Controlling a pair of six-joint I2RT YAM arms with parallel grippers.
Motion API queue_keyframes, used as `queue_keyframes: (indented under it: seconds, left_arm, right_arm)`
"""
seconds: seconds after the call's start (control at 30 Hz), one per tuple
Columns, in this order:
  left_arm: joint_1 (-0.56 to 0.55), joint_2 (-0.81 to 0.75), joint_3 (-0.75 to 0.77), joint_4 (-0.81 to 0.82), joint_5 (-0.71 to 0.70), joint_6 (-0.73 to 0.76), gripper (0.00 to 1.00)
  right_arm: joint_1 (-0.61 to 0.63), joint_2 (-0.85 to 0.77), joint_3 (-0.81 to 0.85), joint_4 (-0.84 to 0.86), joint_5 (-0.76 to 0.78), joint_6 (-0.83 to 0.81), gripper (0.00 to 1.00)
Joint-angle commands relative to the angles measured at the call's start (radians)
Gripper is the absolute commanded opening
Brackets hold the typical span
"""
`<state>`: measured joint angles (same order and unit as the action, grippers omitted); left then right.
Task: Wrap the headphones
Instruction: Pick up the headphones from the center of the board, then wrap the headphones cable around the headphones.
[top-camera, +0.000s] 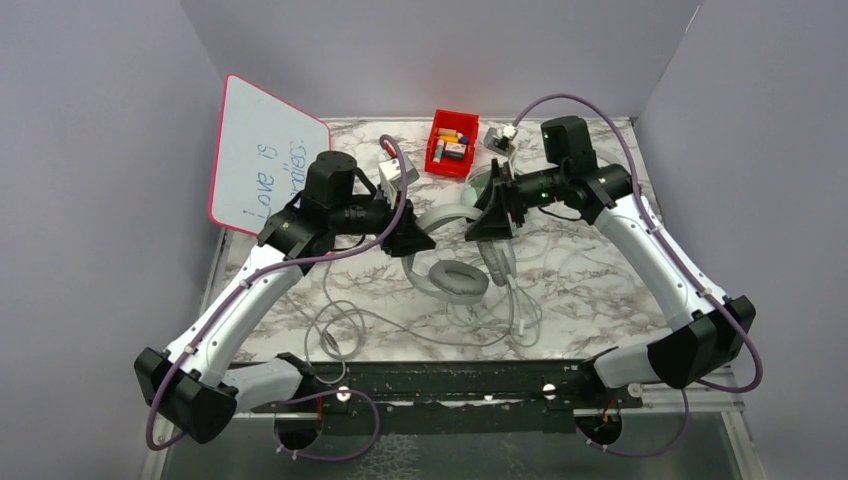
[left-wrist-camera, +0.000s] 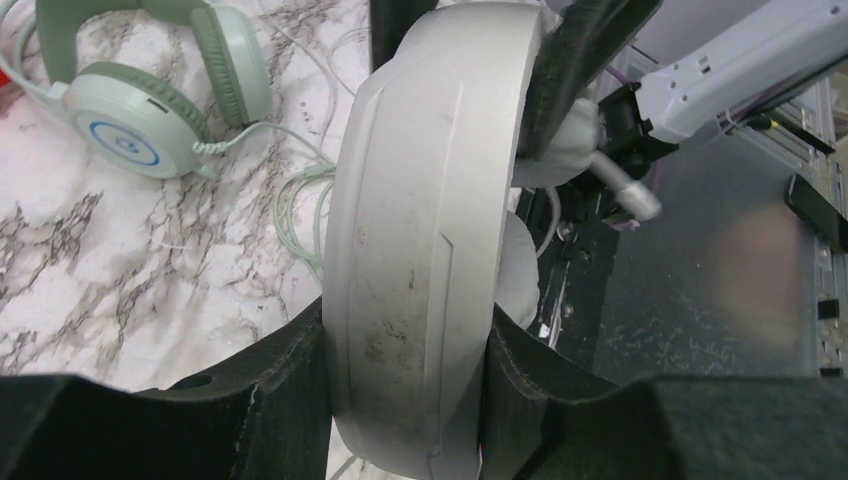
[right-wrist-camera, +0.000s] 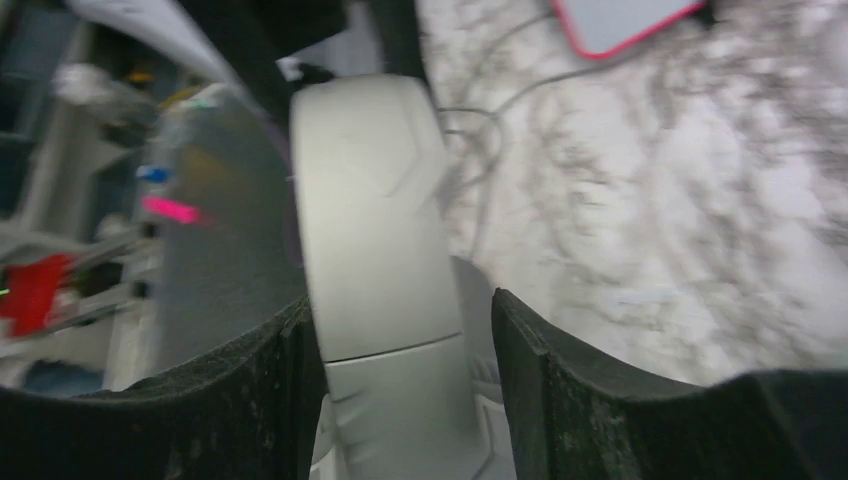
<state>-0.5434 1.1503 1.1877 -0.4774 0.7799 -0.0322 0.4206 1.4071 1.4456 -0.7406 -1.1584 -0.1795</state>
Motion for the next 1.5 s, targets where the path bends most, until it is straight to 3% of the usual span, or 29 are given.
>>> queue_keyframes:
  seconds: [0.0, 0.07, 0.13, 0.33, 0.47, 0.63, 0.73, 0.83, 0.93, 1.07, 1.47]
  left_arm:
    - [0.005, -0.004, 0.067, -0.025, -0.116, -0.103, 0.0]
    - [0.02, -0.005, 0.094, -0.032, -0.157, -0.149, 0.0]
    - [0.062, -0.002, 0.123, -0.034, -0.161, -0.2, 0.0]
    - [0.236, 0.038, 0.223, 0.002, -0.07, -0.354, 0.0]
    - [0.34, 0.062, 0.24, 0.171, 0.037, -0.615, 0.0]
    - [0.392, 0.074, 0.224, 0.572, 0.047, -0.954, 0.0]
    - [0.396, 0.091, 0.255, 0.683, -0.025, -1.064, 0.0]
    - [0.398, 0.103, 0.281, 0.774, -0.078, -1.157, 0.0]
    - [0.401, 0.114, 0.313, 0.786, -0.14, -1.22, 0.0]
    - [0.411, 0.112, 0.323, 0.799, -0.225, -1.298, 0.0]
    - [0.419, 0.13, 0.435, 0.781, -0.378, -1.405, 0.0]
  right_arm:
    - [-0.011, -0.009, 0.03, 0.099, 0.418, 0.174, 0.79]
    - [-0.052, -0.019, 0.027, 0.123, 0.481, 0.242, 0.9]
    - [-0.131, -0.052, -0.006, 0.186, 0.445, 0.312, 0.97]
    - [-0.437, -0.135, -0.124, 0.367, 0.305, 0.483, 1.0]
    - [-0.494, -0.168, -0.231, 0.46, 0.297, 0.521, 1.0]
    - [-0.489, -0.189, -0.464, 0.789, 0.104, 0.656, 1.0]
    - [-0.461, -0.216, -0.601, 1.073, 0.071, 0.783, 1.0]
    - [-0.345, -0.209, -0.646, 1.154, 0.113, 0.805, 1.0]
    - [-0.227, -0.189, -0.647, 1.171, 0.199, 0.794, 0.97]
    - [-0.161, -0.172, -0.779, 1.522, 0.229, 0.967, 0.94]
    - [-0.026, -0.117, -0.866, 1.84, 0.317, 1.018, 0.95]
